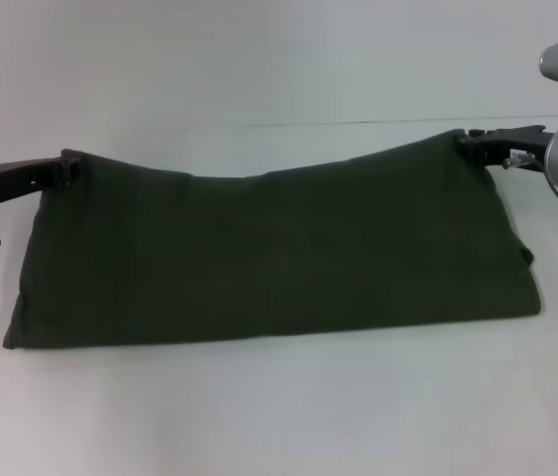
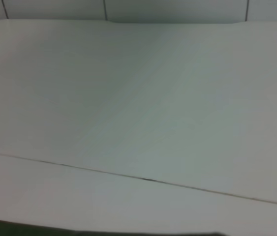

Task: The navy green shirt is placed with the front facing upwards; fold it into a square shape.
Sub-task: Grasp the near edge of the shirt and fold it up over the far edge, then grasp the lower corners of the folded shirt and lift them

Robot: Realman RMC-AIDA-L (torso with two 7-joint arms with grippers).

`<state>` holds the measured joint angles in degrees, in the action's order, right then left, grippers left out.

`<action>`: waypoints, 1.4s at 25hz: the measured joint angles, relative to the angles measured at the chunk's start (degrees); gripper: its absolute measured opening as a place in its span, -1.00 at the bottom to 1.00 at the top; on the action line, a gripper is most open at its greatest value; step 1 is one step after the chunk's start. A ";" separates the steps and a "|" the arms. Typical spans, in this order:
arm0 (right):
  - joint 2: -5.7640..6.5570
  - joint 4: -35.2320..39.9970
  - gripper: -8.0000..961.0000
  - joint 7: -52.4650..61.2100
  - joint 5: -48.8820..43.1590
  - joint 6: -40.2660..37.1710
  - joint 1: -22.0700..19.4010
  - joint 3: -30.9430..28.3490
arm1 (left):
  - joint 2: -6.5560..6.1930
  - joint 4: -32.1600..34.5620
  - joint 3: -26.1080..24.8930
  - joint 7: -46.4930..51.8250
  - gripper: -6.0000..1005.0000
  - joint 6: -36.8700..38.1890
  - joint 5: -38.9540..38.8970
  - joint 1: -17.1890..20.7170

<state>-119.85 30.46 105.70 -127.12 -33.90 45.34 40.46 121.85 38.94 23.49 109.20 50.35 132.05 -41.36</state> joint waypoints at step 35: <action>0.09 7.93 0.69 -30.24 18.64 -50.29 -14.20 0.73 | 0.24 7.29 -7.80 -12.67 0.80 26.87 -13.33 16.90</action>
<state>-119.76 38.39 75.45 -108.47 -84.18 31.14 41.19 122.09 46.23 15.69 96.53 77.22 118.72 -24.46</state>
